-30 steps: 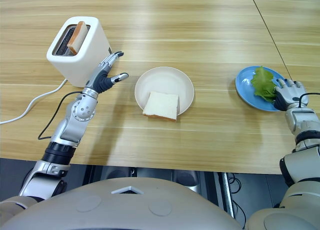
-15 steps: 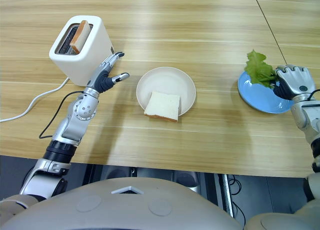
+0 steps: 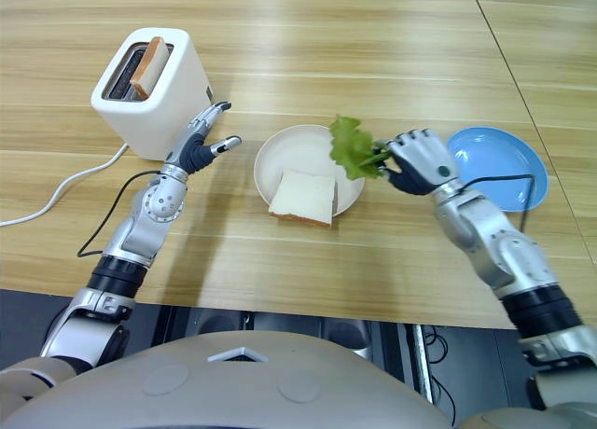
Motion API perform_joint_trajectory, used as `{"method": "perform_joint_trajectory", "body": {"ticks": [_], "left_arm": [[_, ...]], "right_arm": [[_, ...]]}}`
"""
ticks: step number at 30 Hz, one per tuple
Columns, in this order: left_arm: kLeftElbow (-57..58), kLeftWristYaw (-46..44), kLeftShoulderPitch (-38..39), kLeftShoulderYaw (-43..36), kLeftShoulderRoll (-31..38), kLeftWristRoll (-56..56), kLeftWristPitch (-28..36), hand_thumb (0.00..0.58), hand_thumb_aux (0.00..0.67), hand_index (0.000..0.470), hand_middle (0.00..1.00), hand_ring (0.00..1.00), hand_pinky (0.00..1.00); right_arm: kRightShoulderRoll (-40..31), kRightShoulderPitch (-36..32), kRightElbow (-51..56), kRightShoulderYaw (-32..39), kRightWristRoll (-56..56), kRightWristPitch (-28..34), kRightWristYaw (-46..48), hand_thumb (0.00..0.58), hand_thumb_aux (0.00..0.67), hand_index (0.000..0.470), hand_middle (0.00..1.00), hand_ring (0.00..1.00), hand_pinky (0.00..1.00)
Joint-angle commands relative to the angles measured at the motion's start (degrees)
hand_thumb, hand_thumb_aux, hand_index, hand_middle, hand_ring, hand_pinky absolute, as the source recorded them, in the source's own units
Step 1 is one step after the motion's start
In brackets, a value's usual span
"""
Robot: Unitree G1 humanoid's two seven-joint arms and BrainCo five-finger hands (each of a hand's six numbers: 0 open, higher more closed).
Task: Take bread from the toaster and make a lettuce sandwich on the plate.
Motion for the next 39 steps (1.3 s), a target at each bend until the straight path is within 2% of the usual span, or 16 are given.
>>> {"method": "perform_joint_trajectory", "body": {"ticks": [1,7,18,23,31,39], "left_arm": [[1.6,0.2,-0.4,-0.6,-0.2,-0.1,-0.3,0.0,0.0,0.0,0.0,0.0,0.0],[2.4,0.0,-0.6,-0.8,-0.2,-0.2,-0.5,0.0,0.0,0.0,0.0,0.0,0.0],[4.0,0.4,-0.5,-1.0,-0.2,0.1,-0.6,0.0,0.0,0.0,0.0,0.0,0.0],[3.9,0.3,-0.5,-1.2,-0.2,0.1,-0.4,0.0,0.0,0.0,0.0,0.0,0.0],[4.4,0.5,-0.5,-1.5,0.0,0.4,-0.3,0.0,0.0,0.0,0.0,0.0,0.0],[5.4,0.8,-0.7,-1.6,-0.2,0.2,-0.5,0.0,0.0,0.0,0.0,0.0,0.0]], "right_arm": [[3.7,-4.1,7.1,5.0,-3.8,-2.5,1.9,0.58,0.67,0.46,0.84,0.84,0.84],[8.0,-9.6,16.7,10.3,-7.9,-5.3,1.3,0.58,0.67,0.46,0.84,0.84,0.84],[11.3,-12.1,15.6,14.4,-11.9,-6.9,2.5,0.58,0.67,0.46,0.84,0.84,0.84],[11.9,-13.6,19.1,15.5,-13.1,-6.8,1.7,0.58,0.67,0.46,0.84,0.84,0.84],[9.1,-17.6,22.7,12.3,-12.5,-5.8,-0.5,0.58,0.67,0.46,0.84,0.84,0.84],[6.0,-15.6,11.7,7.1,-9.1,-5.2,1.7,0.58,0.67,0.46,0.84,0.84,0.84]]}}
